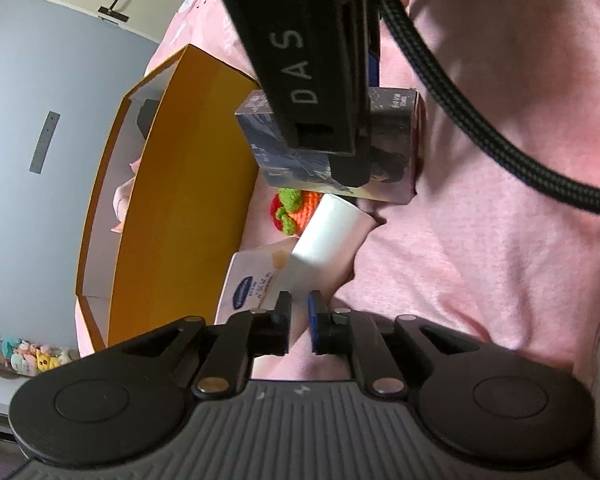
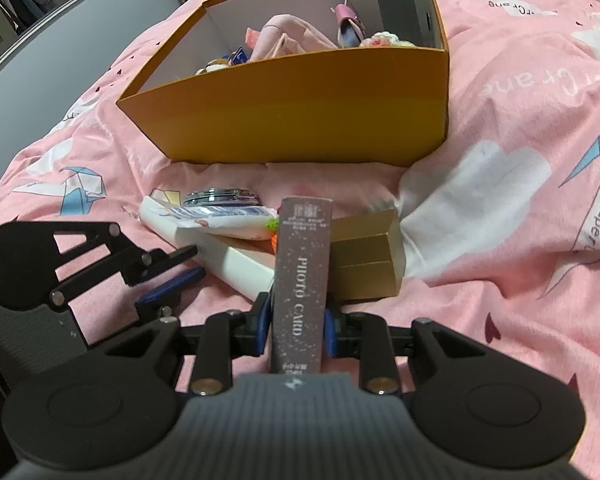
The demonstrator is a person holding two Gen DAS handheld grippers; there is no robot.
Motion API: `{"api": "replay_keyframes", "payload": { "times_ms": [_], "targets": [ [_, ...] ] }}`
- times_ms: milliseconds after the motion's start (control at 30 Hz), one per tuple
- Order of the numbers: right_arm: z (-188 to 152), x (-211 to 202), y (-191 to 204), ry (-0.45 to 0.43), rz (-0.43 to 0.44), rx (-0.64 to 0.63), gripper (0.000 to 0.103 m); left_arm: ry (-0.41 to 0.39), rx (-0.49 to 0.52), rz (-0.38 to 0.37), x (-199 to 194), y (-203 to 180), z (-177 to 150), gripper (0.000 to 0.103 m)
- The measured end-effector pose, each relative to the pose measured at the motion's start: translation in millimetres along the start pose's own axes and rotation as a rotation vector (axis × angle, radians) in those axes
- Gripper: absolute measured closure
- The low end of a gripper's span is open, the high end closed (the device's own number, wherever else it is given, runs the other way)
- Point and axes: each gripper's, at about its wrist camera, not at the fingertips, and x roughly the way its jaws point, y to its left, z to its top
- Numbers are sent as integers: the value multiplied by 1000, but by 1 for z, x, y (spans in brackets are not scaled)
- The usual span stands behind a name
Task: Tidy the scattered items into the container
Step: 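Grasp the white tube with the left gripper while the right gripper holds the PHOTO CARD box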
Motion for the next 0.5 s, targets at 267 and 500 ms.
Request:
{"api": "replay_keyframes", "payload": {
  "times_ms": [267,500],
  "targets": [
    [-2,2,1,2,1,0,73,-44,46,-43,-6,-6,-8,83],
    [-3,1,0,3,3,3,73,-87,111,-65,-3,-6,-18,71]
  ]
}}
